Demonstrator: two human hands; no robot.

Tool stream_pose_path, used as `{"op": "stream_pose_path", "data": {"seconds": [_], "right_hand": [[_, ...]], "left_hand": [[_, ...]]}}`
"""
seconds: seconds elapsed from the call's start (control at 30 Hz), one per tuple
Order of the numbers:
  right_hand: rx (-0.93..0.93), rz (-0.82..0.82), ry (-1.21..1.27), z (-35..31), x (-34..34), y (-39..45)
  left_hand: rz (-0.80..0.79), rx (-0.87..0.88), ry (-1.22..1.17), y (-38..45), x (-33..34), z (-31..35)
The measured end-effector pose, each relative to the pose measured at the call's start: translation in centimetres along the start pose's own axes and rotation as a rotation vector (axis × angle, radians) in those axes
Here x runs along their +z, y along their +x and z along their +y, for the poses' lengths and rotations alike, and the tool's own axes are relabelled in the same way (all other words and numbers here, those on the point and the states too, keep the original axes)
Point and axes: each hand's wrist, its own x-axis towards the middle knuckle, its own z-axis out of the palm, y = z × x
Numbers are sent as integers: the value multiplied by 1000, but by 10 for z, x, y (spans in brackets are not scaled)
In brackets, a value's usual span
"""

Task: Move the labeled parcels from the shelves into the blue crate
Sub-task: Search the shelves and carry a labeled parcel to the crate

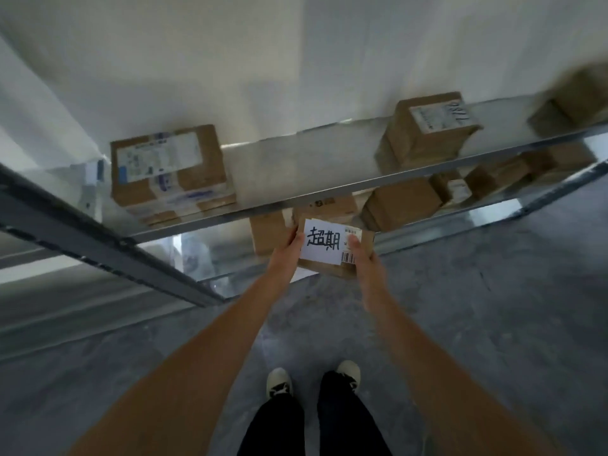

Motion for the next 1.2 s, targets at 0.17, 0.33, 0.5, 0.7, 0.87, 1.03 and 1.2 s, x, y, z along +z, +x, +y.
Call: {"op": "stream_pose_path", "data": {"seconds": [0.17, 0.33, 0.5, 0.7, 0.87, 1.03, 1.2], "right_hand": [[-28, 191, 66, -35, -79, 12], [-10, 326, 214, -56, -172, 23], [-9, 381, 306, -66, -270, 28], [-25, 492, 386, -74, -371, 39], [-24, 590, 388, -76, -437, 57], [-13, 720, 434, -91, -499, 83], [23, 866, 465, -104, -561, 102]], "left_hand": [[-148, 118, 244, -10, 93, 61], [-303, 156, 463, -8, 192, 90], [-397, 209, 559, -13, 289, 111], [-560, 269, 605, -17, 402, 124], [-648, 299, 626, -4, 488, 124], [-705, 230, 604, 22, 575, 130], [-789, 89, 538, 39, 665, 138]]}}
